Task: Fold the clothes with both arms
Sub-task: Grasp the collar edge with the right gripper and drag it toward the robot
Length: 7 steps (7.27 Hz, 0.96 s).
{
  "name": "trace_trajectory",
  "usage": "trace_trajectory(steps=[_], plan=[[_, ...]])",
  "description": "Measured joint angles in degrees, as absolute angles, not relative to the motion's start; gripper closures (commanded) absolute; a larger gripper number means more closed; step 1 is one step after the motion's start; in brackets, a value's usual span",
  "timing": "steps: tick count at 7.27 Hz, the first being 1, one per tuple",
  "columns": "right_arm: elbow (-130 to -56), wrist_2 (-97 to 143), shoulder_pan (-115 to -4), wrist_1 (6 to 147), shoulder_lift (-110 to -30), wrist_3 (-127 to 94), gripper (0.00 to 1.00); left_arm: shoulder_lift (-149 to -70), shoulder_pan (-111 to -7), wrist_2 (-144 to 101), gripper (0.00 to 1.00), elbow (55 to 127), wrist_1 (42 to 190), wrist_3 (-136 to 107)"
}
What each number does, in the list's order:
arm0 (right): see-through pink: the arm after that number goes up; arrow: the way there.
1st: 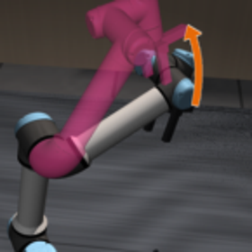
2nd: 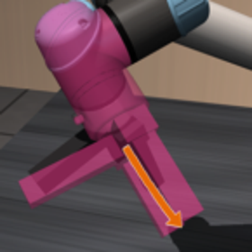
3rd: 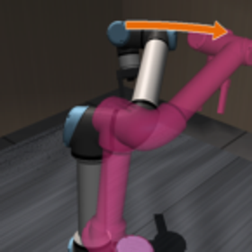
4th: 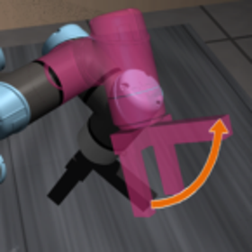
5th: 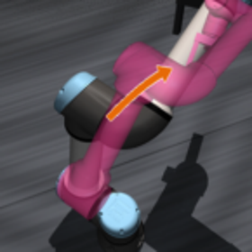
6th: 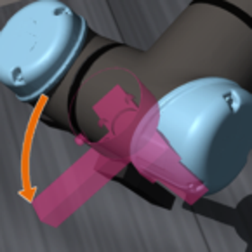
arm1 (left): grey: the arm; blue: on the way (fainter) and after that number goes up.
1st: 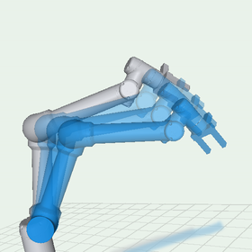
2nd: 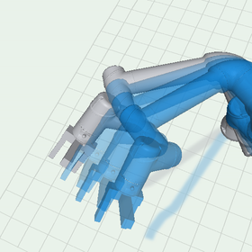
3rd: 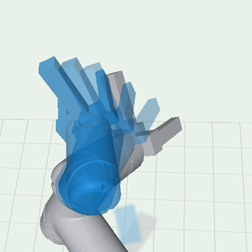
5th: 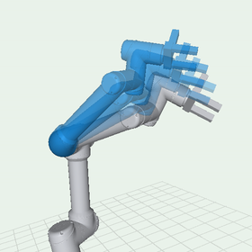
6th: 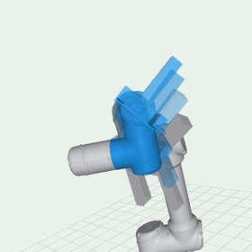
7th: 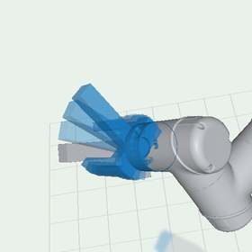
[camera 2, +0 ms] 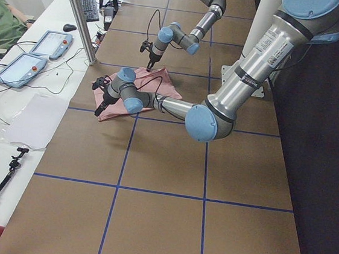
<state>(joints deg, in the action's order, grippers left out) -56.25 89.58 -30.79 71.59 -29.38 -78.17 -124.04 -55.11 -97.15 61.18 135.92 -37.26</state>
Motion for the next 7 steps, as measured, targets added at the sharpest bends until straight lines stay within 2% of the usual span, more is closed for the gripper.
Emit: trace_trajectory(steps=[2, 5, 7], plan=[[-63.94, 89.68, -30.90, 74.73, -33.40, -77.26, 1.00, -123.29, -55.11, -97.19, 0.00, 62.52, 135.88, -37.27], [-83.05, 87.40, -28.75, 76.38, -49.09, -77.04, 1.00, -123.16, -55.06, -97.21, 0.00, 62.82, 135.89, -37.23], [-93.08, 82.54, -23.93, 76.67, -57.78, -77.64, 1.00, -123.21, -55.03, -97.21, 0.00, 62.93, 135.96, -37.26]])
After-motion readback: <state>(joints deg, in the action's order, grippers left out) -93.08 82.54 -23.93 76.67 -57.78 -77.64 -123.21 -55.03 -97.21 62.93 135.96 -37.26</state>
